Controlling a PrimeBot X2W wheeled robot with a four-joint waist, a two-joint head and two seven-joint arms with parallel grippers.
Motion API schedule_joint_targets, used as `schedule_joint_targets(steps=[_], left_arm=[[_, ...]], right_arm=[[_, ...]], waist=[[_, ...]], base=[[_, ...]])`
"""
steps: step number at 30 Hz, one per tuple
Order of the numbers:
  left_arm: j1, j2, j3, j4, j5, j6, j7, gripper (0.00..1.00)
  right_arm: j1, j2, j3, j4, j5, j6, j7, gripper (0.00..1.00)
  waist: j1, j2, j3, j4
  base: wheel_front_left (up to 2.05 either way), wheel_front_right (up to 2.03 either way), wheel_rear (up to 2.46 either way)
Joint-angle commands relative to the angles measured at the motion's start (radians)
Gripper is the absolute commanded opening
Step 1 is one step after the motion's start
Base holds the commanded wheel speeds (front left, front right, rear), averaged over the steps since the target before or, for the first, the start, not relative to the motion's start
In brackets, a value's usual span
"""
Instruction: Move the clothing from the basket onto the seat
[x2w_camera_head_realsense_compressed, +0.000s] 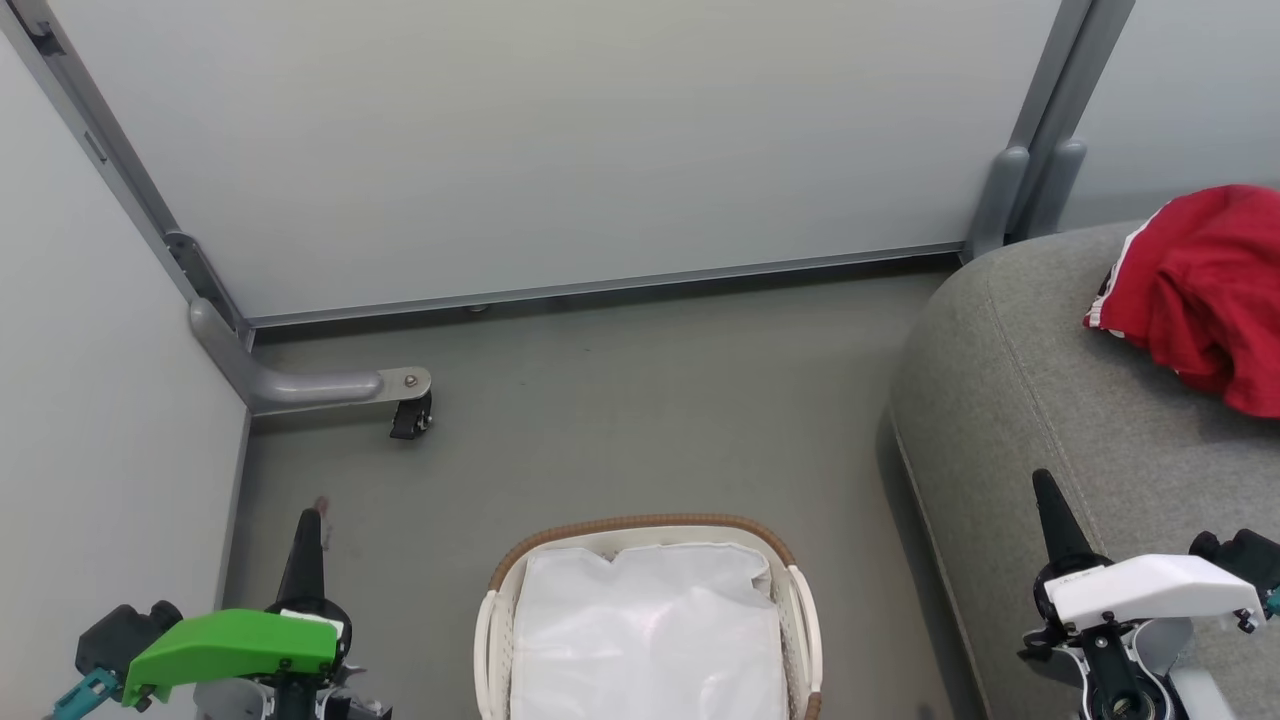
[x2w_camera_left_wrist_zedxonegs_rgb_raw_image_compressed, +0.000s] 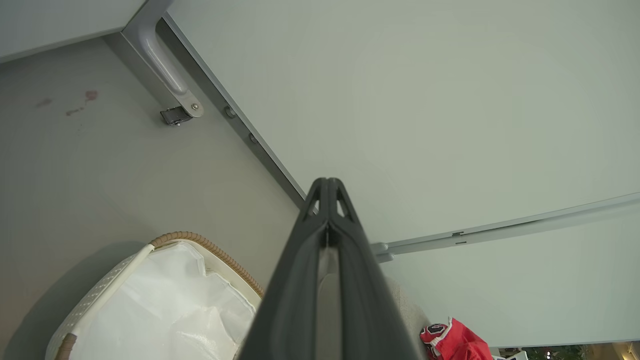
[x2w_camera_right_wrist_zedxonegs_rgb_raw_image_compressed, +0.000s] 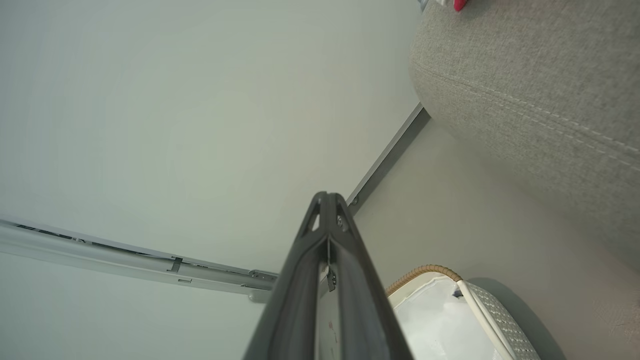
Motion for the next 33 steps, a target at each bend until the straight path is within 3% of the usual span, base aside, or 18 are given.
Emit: schedule_joint_targets(steps=[1, 33], left_arm=[[-0.024, 0.003, 0.008, -0.011, -0.025, -0.006, 0.009, 0.0], [-0.038, 0.004, 0.064, -0.041, -0.271, -0.019, 0.085, 0.0]], right_arm=[[-0.006, -0.007, -0.004, -0.014, 0.031, 0.0, 0.007, 0.0], [-0.004, -0.009, -0.024, -0.043, 0.325, -0.001, 0.082, 0.0]], waist=[[0.0, 0.0, 0.0, 0.0], [0.0, 0.0, -0.002, -0.009]], base=[[0.0, 0.0, 0.0], [0.0, 0.0, 0.0]])
